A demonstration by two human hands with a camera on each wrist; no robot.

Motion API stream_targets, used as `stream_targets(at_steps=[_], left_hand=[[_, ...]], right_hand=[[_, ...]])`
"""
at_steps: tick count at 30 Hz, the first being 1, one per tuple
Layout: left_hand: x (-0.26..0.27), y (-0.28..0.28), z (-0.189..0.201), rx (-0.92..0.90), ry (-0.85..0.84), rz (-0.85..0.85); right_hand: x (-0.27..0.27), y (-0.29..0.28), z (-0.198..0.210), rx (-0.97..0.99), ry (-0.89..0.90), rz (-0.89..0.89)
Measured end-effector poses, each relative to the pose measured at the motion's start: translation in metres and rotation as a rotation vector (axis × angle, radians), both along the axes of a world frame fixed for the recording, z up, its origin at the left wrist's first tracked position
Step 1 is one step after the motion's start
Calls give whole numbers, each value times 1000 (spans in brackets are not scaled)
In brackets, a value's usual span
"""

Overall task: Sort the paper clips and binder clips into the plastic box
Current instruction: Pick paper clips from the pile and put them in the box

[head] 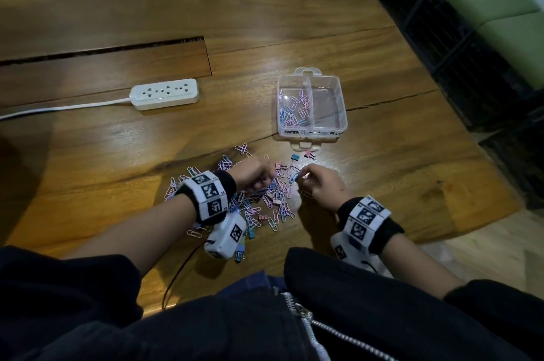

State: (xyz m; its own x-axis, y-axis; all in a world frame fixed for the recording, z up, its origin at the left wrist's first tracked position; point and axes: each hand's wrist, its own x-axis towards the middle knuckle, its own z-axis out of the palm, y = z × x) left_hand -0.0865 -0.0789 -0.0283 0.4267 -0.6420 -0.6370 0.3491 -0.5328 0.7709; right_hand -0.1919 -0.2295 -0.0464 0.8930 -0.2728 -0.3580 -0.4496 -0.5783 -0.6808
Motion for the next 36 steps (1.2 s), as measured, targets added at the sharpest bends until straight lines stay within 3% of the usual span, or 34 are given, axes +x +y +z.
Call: stream_targets(at_steps=[6,8,11,16,19,28,32,36], left_hand=[[-34,-5,1,228,-763,-756],[-36,-5,-6,300,-950,-927],[-33,-7,-10,305,-1070,-895],[-26,-9,-11,295,-1124,-899],[-22,-6,-12,266,-1023,-871],[6,14,-12,-23,-5,39],[11,20,-10,-83,89,205],[19,28,-8,-75,56,306]], right_hand=[[6,-13,13,734,-7,-452],[6,-13,16,845,-8,-526],[5,-12,15,688,56,-466],[-3,-2,2,56,134,-104],[-9,4,-6,-232,138,27],[-9,11,-5,-399,90,242],[-4,6,0,-166,-19,-2],[3,-1,8,442,-21,-293]])
